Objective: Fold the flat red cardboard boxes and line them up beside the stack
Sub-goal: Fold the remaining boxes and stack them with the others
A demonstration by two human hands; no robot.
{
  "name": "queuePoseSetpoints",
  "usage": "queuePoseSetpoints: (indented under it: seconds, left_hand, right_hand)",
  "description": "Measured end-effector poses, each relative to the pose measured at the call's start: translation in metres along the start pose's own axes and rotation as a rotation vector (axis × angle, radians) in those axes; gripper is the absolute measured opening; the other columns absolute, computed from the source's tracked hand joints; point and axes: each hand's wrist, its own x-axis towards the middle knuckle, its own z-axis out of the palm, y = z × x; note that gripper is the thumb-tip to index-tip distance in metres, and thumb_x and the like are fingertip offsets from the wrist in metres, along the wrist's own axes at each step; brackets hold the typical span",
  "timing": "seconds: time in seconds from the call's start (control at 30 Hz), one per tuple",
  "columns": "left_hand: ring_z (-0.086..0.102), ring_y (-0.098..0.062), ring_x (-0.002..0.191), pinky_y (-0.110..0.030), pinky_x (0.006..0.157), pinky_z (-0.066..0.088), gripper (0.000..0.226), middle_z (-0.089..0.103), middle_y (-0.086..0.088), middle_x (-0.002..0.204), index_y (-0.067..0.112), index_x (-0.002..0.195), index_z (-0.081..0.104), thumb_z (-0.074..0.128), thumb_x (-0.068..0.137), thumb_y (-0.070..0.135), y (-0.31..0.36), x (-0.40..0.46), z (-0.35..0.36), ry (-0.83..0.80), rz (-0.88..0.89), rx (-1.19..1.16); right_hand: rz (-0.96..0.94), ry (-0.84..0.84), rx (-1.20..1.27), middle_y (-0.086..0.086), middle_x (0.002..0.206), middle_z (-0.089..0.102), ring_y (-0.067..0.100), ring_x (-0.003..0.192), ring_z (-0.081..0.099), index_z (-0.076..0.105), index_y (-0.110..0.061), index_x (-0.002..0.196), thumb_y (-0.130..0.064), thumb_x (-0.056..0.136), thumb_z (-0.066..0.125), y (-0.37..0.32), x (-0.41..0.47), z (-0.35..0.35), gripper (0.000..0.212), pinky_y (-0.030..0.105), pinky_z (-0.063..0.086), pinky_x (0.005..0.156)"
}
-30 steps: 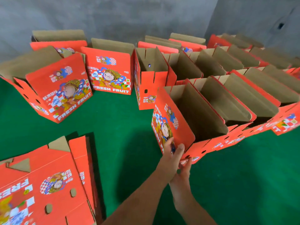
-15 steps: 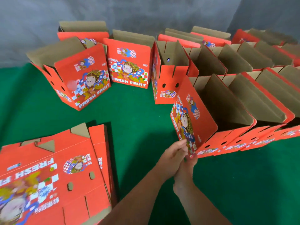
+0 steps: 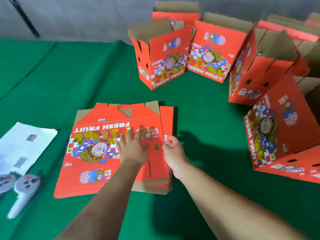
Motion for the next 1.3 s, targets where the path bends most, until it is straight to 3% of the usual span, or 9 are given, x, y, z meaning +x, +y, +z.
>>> queuePoseSetpoints:
  seconds: [0.13, 0.33, 0.47, 0.67, 0.8, 0.9, 1.03, 1.17, 1.3]
  left_hand:
    - [0.001, -0.053, 0.156, -0.067, 0.123, 0.013, 0.073, 0.002, -0.005, 0.174, 0.036, 0.164, 0.013, 0.037, 0.096, 0.040, -0.019, -0.018, 0.032, -0.345, 0.097, 0.271]
    - [-0.020, -0.062, 0.149, -0.065, 0.124, -0.001, 0.089, -0.011, -0.003, 0.175, 0.041, 0.164, 0.004, 0.025, 0.084, 0.073, 0.005, -0.067, 0.076, -0.350, 0.194, 0.150]
    - [-0.023, -0.063, 0.149, -0.070, 0.121, -0.011, 0.074, -0.005, -0.009, 0.175, 0.034, 0.162, 0.013, 0.038, 0.095, 0.055, 0.050, -0.106, 0.103, -0.401, 0.285, 0.196]
    - [0.026, -0.031, 0.157, -0.049, 0.127, 0.020, 0.058, 0.043, -0.009, 0.162, 0.030, 0.155, 0.046, 0.049, 0.100, 0.046, 0.064, -0.125, 0.074, -0.363, 0.376, -0.366]
    - [0.030, -0.031, 0.155, -0.045, 0.122, 0.024, 0.063, 0.039, -0.016, 0.163, 0.016, 0.154, 0.048, 0.063, 0.098, 0.039, 0.017, -0.096, 0.026, 0.087, 0.034, -0.436]
    - [0.037, -0.031, 0.151, -0.045, 0.122, 0.026, 0.072, 0.038, -0.015, 0.164, 0.015, 0.158, 0.040, 0.070, 0.097, 0.039, -0.005, -0.076, 0.002, 0.017, -0.229, -0.587]
    - [0.063, -0.016, 0.107, -0.038, 0.099, 0.050, 0.054, 0.062, 0.009, 0.111, 0.036, 0.118, 0.067, 0.067, 0.075, 0.067, 0.014, -0.084, -0.012, -0.062, 0.016, -0.852]
    - [0.064, 0.008, 0.097, -0.022, 0.086, 0.047, 0.078, 0.061, 0.026, 0.105, 0.050, 0.146, 0.044, 0.079, 0.079, 0.070, 0.025, -0.089, -0.019, -0.006, 0.107, -1.072]
    - [0.055, -0.014, 0.082, -0.035, 0.075, 0.045, 0.050, 0.056, 0.015, 0.085, 0.030, 0.114, 0.066, 0.071, 0.085, 0.070, 0.030, -0.089, -0.023, 0.087, 0.243, -0.956]
  right_hand:
    - [0.010, -0.022, -0.272, -0.007, 0.124, 0.062, 0.025, 0.117, 0.061, 0.049, -0.030, 0.141, -0.031, 0.093, 0.062, 0.012, -0.002, 0.020, 0.050, 0.031, 0.047, 0.094]
    - [0.251, 0.232, -0.206, 0.016, 0.135, 0.046, 0.035, 0.107, 0.057, 0.047, -0.023, 0.143, -0.036, 0.090, 0.068, 0.031, 0.003, -0.013, 0.058, 0.034, 0.042, 0.082]
    - [0.330, 0.330, 0.086, 0.011, 0.083, 0.062, 0.023, 0.064, 0.058, 0.064, -0.007, 0.108, -0.034, 0.092, 0.071, 0.060, 0.002, -0.068, 0.033, 0.028, 0.042, 0.058]
    - [0.469, 0.442, 0.362, 0.016, 0.134, 0.062, 0.035, 0.121, 0.062, 0.059, -0.009, 0.136, -0.077, 0.080, 0.066, 0.107, -0.026, -0.153, 0.088, 0.055, 0.046, 0.109]
    - [0.369, 0.516, 0.447, 0.017, 0.121, 0.070, 0.035, 0.108, 0.068, 0.066, -0.008, 0.123, -0.078, 0.081, 0.064, 0.120, -0.053, -0.204, 0.082, 0.056, 0.052, 0.101]
    - [0.240, 0.512, 0.592, 0.008, 0.097, 0.079, 0.023, 0.074, 0.075, 0.075, -0.012, 0.103, -0.067, 0.078, 0.075, 0.115, -0.074, -0.219, 0.061, 0.039, 0.062, 0.067]
    - [0.126, 0.462, 0.626, 0.005, 0.106, 0.078, 0.027, 0.093, 0.076, 0.075, -0.022, 0.116, -0.071, 0.076, 0.076, 0.095, -0.095, -0.222, 0.063, 0.049, 0.060, 0.087]
    - [0.050, 0.460, 0.589, 0.008, 0.119, 0.075, 0.034, 0.116, 0.068, 0.072, -0.024, 0.121, -0.073, 0.085, 0.062, 0.075, -0.111, -0.232, 0.061, 0.057, 0.049, 0.106]
    - [-0.111, 0.398, 0.571, 0.008, 0.124, 0.073, 0.030, 0.118, 0.066, 0.071, -0.021, 0.117, -0.068, 0.094, 0.054, 0.059, -0.123, -0.238, 0.055, 0.052, 0.044, 0.112]
